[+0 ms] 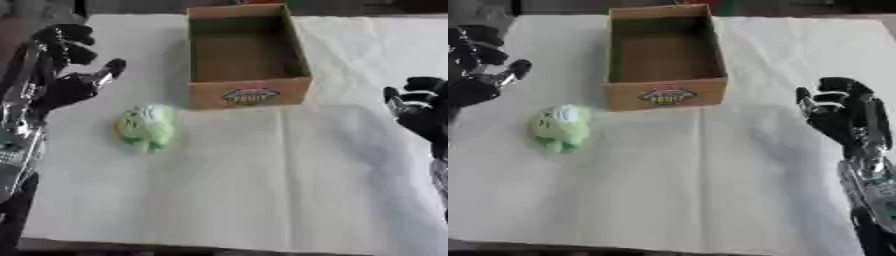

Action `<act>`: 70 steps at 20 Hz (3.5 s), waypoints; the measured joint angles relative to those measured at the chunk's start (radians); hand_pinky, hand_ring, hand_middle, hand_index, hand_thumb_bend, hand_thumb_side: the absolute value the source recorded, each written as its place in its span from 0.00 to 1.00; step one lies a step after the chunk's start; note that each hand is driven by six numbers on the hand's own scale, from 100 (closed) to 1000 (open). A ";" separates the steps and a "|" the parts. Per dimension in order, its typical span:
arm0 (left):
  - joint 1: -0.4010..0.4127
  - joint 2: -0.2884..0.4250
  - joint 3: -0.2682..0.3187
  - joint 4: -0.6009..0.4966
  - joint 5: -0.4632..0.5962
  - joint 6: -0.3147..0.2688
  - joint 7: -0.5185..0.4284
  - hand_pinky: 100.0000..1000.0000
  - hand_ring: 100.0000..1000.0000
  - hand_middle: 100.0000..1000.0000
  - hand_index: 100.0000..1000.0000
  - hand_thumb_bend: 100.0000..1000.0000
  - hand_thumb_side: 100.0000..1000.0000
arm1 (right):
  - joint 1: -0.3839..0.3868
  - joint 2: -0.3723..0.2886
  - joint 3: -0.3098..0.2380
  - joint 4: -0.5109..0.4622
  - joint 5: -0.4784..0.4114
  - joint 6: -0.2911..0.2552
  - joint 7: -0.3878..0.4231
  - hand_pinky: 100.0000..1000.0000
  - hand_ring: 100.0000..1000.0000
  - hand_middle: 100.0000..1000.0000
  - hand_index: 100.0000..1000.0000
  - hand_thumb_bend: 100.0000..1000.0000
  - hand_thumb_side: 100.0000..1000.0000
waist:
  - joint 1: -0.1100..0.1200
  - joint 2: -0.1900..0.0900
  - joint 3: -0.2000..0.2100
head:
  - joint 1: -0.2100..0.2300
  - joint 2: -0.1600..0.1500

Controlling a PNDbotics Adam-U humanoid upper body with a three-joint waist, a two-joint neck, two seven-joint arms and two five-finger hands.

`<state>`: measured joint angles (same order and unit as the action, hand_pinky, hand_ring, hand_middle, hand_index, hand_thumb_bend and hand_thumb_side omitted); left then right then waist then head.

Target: Pick up objects on the table and place them in the box.

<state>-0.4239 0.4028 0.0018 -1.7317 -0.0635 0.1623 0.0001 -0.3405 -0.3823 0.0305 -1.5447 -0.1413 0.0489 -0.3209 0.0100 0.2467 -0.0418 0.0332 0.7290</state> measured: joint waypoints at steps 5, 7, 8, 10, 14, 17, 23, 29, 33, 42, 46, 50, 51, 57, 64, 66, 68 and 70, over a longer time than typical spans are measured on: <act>0.013 0.070 -0.028 -0.011 -0.019 0.001 -0.056 0.66 0.58 0.58 0.70 0.59 0.10 | 0.002 0.000 0.000 0.000 0.000 0.000 0.000 0.53 0.57 0.54 0.61 0.30 0.00 | 0.004 0.000 -0.006 | 0.000 0.000; 0.019 0.104 -0.048 -0.012 -0.026 0.006 -0.083 0.66 0.58 0.58 0.71 0.59 0.10 | 0.002 0.000 0.000 0.000 0.000 0.000 0.000 0.53 0.57 0.54 0.61 0.30 0.00 | 0.006 0.000 -0.007 | 0.000 0.000; 0.019 0.121 -0.059 -0.012 -0.028 0.009 -0.096 0.66 0.58 0.58 0.70 0.59 0.09 | 0.002 0.000 0.000 0.000 0.000 0.000 0.001 0.53 0.57 0.54 0.61 0.30 0.00 | 0.007 0.000 -0.007 | 0.000 0.001; 0.019 0.154 -0.085 -0.012 -0.035 0.018 -0.123 0.66 0.58 0.58 0.71 0.59 0.08 | 0.003 0.000 0.000 0.000 0.000 0.001 0.002 0.53 0.57 0.54 0.61 0.30 0.00 | 0.007 -0.001 -0.009 | 0.000 0.001; 0.009 0.212 -0.147 -0.001 -0.060 0.044 -0.178 0.66 0.58 0.58 0.71 0.59 0.06 | 0.003 0.000 0.000 0.000 0.000 0.001 0.006 0.53 0.57 0.54 0.61 0.30 0.00 | 0.013 -0.004 -0.014 | 0.000 0.001; -0.011 0.237 -0.193 0.015 -0.097 0.063 -0.218 0.66 0.58 0.58 0.71 0.59 0.06 | 0.003 0.000 0.001 0.000 0.000 0.001 0.008 0.53 0.57 0.54 0.61 0.30 0.00 | 0.012 -0.006 -0.019 | 0.001 0.001; -0.036 0.241 -0.256 0.048 -0.163 0.082 -0.278 0.66 0.58 0.58 0.71 0.60 0.05 | 0.003 0.000 0.001 0.000 0.000 0.001 0.009 0.53 0.57 0.54 0.61 0.30 0.00 | 0.013 -0.006 -0.021 | 0.004 0.001; -0.045 0.236 -0.287 0.086 -0.210 0.089 -0.300 0.66 0.60 0.60 0.71 0.63 0.04 | 0.003 0.000 0.001 0.000 0.000 0.001 0.009 0.53 0.57 0.54 0.61 0.30 0.00 | 0.013 -0.006 -0.020 | 0.005 0.001; -0.055 0.222 -0.298 0.113 -0.240 0.090 -0.319 0.67 0.61 0.62 0.72 0.65 0.04 | 0.003 0.000 0.001 0.000 0.000 0.001 0.009 0.53 0.57 0.54 0.61 0.30 0.00 | 0.013 -0.006 -0.020 | 0.005 0.001; -0.072 0.185 -0.310 0.167 -0.362 0.080 -0.305 0.74 0.70 0.69 0.74 0.67 0.03 | 0.003 0.000 0.001 0.000 0.000 0.001 0.010 0.53 0.57 0.54 0.61 0.30 0.00 | 0.013 -0.006 -0.019 | 0.005 0.002; -0.078 0.177 -0.319 0.177 -0.423 0.068 -0.303 0.73 0.68 0.67 0.73 0.64 0.00 | 0.002 0.000 0.002 0.000 0.000 0.001 0.011 0.53 0.57 0.54 0.61 0.30 0.00 | 0.013 -0.006 -0.019 | 0.005 0.002; -0.080 0.172 -0.323 0.183 -0.473 0.049 -0.321 0.68 0.61 0.58 0.70 0.59 0.00 | 0.002 0.000 0.002 0.000 0.000 0.000 0.012 0.53 0.57 0.54 0.61 0.30 0.00 | 0.013 -0.006 -0.019 | 0.005 0.002; -0.081 0.170 -0.324 0.185 -0.484 0.044 -0.326 0.65 0.56 0.54 0.66 0.52 0.00 | 0.002 0.000 0.002 0.000 0.000 0.000 0.012 0.53 0.57 0.54 0.61 0.30 0.00 | 0.013 -0.006 -0.019 | 0.005 0.002; -0.086 0.169 -0.325 0.192 -0.536 0.025 -0.342 0.50 0.37 0.33 0.45 0.37 0.00 | 0.002 0.000 0.002 0.000 0.000 0.000 0.012 0.53 0.57 0.54 0.61 0.30 0.00 | 0.013 -0.006 -0.020 | 0.005 0.002; -0.093 0.171 -0.308 0.147 -0.541 0.033 -0.306 0.47 0.28 0.23 0.36 0.33 0.00 | 0.002 0.000 0.002 0.000 0.000 0.000 0.012 0.53 0.57 0.54 0.61 0.30 0.00 | 0.012 -0.006 -0.020 | 0.003 0.003; -0.108 0.184 -0.302 0.117 -0.527 0.036 -0.311 0.47 0.29 0.24 0.36 0.32 0.00 | 0.003 0.000 0.002 0.000 0.000 0.000 0.012 0.53 0.57 0.54 0.61 0.30 0.00 | 0.013 -0.007 -0.020 | 0.003 0.005; -0.138 0.206 -0.297 0.085 -0.504 0.040 -0.320 0.48 0.29 0.24 0.37 0.32 0.00 | 0.003 0.000 0.002 0.000 0.000 0.000 0.012 0.53 0.57 0.54 0.61 0.30 0.00 | 0.013 -0.008 -0.021 | 0.001 0.006; -0.173 0.233 -0.295 0.062 -0.485 0.045 -0.330 0.49 0.30 0.25 0.37 0.32 0.00 | 0.003 0.000 0.002 0.000 0.000 0.000 0.013 0.53 0.57 0.54 0.61 0.30 0.00 | 0.013 -0.012 -0.025 | 0.001 0.008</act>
<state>-0.5969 0.6354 -0.2929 -1.6694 -0.5486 0.2075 -0.3301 -0.3370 -0.3823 0.0325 -1.5446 -0.1412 0.0485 -0.3084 0.0233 0.2347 -0.0665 0.0338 0.7374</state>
